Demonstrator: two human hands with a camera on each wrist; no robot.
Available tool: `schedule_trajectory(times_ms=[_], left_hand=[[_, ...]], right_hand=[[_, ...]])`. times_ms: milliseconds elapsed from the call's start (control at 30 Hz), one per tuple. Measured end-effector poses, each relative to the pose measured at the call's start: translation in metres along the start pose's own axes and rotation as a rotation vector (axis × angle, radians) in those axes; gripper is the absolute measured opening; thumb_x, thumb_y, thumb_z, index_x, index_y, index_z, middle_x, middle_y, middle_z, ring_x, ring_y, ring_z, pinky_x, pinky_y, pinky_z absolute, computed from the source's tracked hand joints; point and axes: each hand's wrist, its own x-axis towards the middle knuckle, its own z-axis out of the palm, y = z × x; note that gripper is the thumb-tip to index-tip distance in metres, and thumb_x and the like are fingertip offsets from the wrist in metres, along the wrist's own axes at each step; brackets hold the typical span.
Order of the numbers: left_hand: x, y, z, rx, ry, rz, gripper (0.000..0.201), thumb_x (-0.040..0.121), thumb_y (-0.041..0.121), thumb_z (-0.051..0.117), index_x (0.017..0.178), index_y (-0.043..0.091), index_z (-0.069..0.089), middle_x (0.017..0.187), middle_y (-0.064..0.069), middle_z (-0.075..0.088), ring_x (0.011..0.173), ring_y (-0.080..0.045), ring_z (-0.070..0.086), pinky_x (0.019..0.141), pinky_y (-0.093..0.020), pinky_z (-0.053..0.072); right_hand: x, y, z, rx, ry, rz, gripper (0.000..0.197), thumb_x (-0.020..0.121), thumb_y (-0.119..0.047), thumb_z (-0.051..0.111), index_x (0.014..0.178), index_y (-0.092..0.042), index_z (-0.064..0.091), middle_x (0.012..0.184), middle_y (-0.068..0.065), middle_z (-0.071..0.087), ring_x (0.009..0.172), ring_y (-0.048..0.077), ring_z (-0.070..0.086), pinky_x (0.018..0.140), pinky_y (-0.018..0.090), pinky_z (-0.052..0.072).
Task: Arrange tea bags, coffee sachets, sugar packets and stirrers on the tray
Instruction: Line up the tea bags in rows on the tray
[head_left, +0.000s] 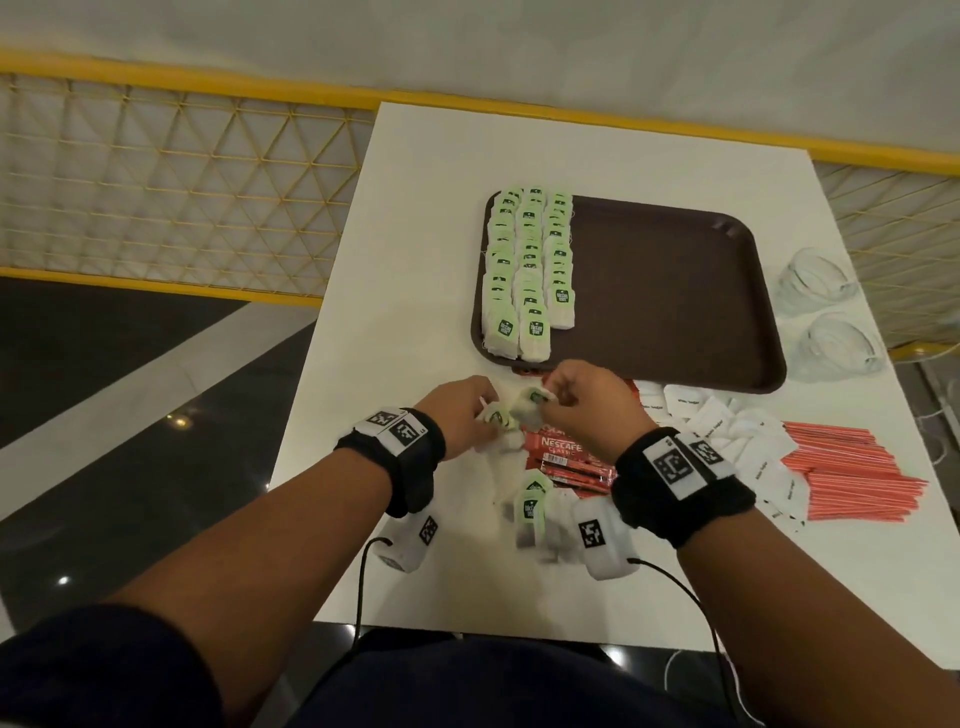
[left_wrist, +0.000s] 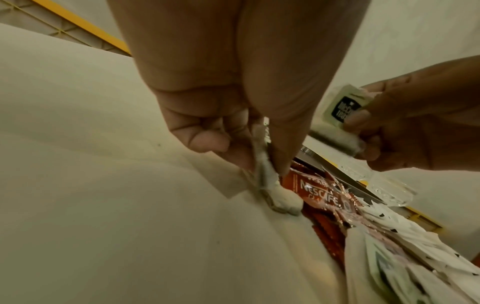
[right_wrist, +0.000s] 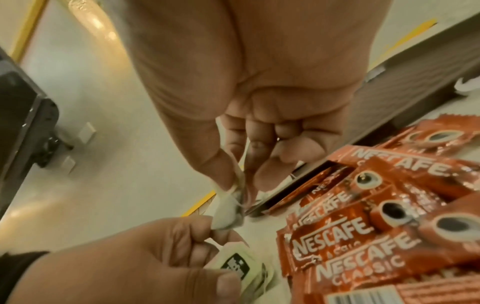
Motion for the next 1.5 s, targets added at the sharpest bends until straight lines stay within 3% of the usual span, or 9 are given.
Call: schedule_trajectory(times_ms=[133,500,633,767,833,933,1200,1367,1500], left_hand=[[0.007,0.008,0.004,0.068,-0.027,0.007,0.043,0.087,0.027,0.07,0.126,0.02,0.052,0.105,-0.001,0.059,0.091,-0.019,0.055,0.077,-0.027,0.043],[0.018,0.019,0.0,0.14,-0.015,0.016,0.025,0.079,0.022,0.075,0.089,0.022,0.052,0.092,0.001,0.058,0.083,-0.02,0.057,0.069,-0.029,0.044],[0.02,0.018,-0.012,-0.008,0.018,0.015,0.025,0.08,0.023,0.078,0.092,0.023,0.056,0.086,0.007,0.06,0.077,-0.013,0.055,0.063,-0.024,0.041],[0.026,0.025,-0.036,-0.117,0.087,0.042,0.023,0.078,0.027,0.081,0.083,0.027,0.058,0.082,0.007,0.065,0.073,-0.011,0.058,0.064,-0.025,0.042],[0.031,0.03,-0.046,-0.169,0.131,0.048,0.02,0.08,0.028,0.079,0.085,0.027,0.059,0.085,0.005,0.068,0.076,-0.015,0.062,0.069,-0.029,0.048],[0.038,0.038,-0.057,-0.184,0.187,0.057,0.015,0.087,0.025,0.072,0.097,0.021,0.062,0.082,0.009,0.064,0.071,-0.006,0.057,0.063,-0.019,0.041],[0.056,0.046,-0.061,-0.243,0.203,0.073,0.024,0.093,0.019,0.063,0.117,0.018,0.064,0.115,0.007,0.064,0.102,-0.01,0.06,0.085,-0.021,0.044],[0.067,0.052,-0.061,-0.223,0.214,0.102,0.025,0.093,0.019,0.064,0.117,0.018,0.065,0.114,0.006,0.065,0.098,-0.01,0.059,0.085,-0.021,0.043],[0.077,0.06,-0.061,-0.238,0.219,0.098,0.025,0.089,0.022,0.069,0.113,0.017,0.065,0.111,0.003,0.068,0.095,-0.013,0.062,0.088,-0.029,0.05]], right_hand=[[-0.002,0.015,-0.012,0.151,0.021,0.047,0.011,0.084,-0.02,0.071,0.084,-0.02,0.06,0.081,0.006,0.068,0.073,0.022,0.065,0.072,0.043,0.056],[0.016,0.039,-0.025,0.311,0.09,0.139,0.011,0.084,-0.02,0.075,0.089,-0.014,0.068,0.08,0.012,0.073,0.063,0.016,0.064,0.067,0.039,0.058],[0.032,0.043,-0.034,0.37,0.135,0.144,0.014,0.084,-0.015,0.074,0.091,-0.005,0.067,0.074,0.014,0.068,0.053,0.008,0.058,0.05,0.018,0.049],[0.058,0.05,-0.044,0.379,0.164,0.172,0.011,0.086,-0.017,0.073,0.091,-0.009,0.068,0.08,0.01,0.071,0.058,0.006,0.059,0.058,0.021,0.052],[0.073,0.054,-0.047,0.358,0.153,0.192,0.006,0.088,-0.015,0.069,0.093,-0.011,0.068,0.084,0.01,0.071,0.063,0.007,0.06,0.06,0.022,0.052],[0.094,0.057,-0.048,0.288,0.131,0.201,0.001,0.09,-0.014,0.067,0.09,-0.015,0.066,0.084,0.009,0.069,0.066,0.011,0.06,0.061,0.022,0.05],[0.131,0.057,-0.042,0.168,0.093,0.171,0.013,0.086,-0.02,0.073,0.092,-0.013,0.064,0.076,0.001,0.065,0.061,0.01,0.059,0.059,0.024,0.046],[0.145,0.061,-0.039,0.109,0.126,0.179,0.018,0.081,-0.025,0.076,0.082,-0.019,0.058,0.084,0.004,0.067,0.078,0.023,0.066,0.076,0.04,0.056],[0.146,0.062,-0.041,0.099,0.172,0.161,0.021,0.082,-0.026,0.074,0.084,-0.016,0.056,0.08,-0.001,0.06,0.076,0.018,0.06,0.068,0.032,0.049]])
